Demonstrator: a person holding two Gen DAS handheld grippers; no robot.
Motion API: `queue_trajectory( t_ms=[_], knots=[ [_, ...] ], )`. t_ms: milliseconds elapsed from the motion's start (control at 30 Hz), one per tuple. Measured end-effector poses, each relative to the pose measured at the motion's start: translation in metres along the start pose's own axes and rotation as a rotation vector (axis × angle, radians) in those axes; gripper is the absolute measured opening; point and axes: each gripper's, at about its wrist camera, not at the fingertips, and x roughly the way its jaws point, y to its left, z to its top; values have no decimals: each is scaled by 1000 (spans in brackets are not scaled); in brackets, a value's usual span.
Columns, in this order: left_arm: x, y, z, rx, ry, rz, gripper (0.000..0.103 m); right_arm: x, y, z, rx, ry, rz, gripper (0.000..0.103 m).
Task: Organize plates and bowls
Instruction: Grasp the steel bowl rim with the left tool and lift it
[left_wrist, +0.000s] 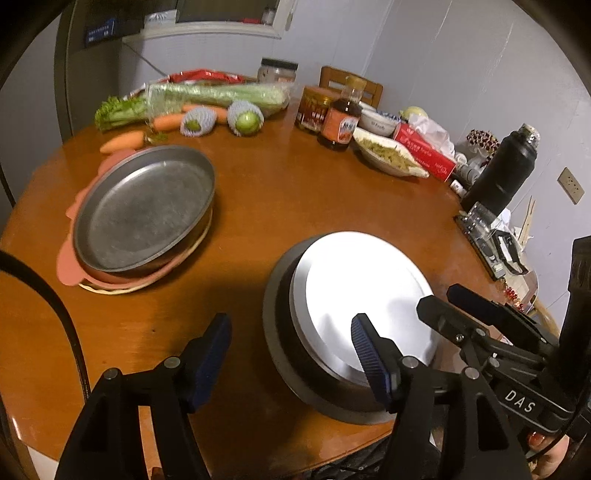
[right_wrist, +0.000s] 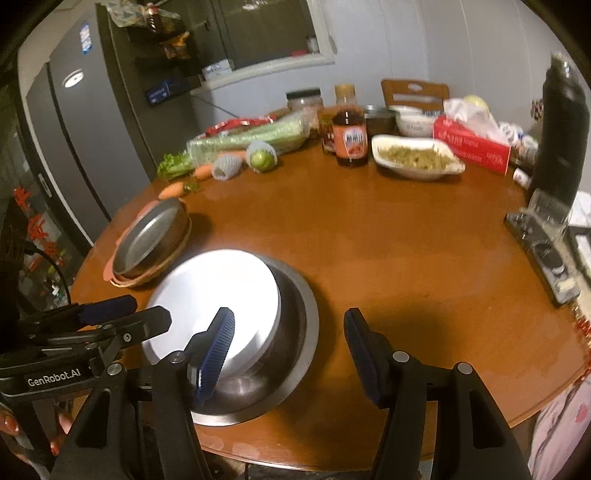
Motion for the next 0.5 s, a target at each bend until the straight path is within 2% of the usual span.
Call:
queue_trajectory(
  t_ms=[367, 400, 433, 500],
  knots=[
    [26, 4, 2, -11, 56, -37, 66, 25, -6, -3, 66, 74, 80, 63],
    [29, 5, 2, -13, 61, -43, 64, 26, -7, -3, 67, 76, 89, 63],
    [30, 4, 2, -8, 66, -50, 55, 27, -6, -3, 65, 75, 94, 61],
    [34, -1, -1, 8, 80, -66, 47, 28, -2, -3, 43, 66, 88, 55]
  ],
)
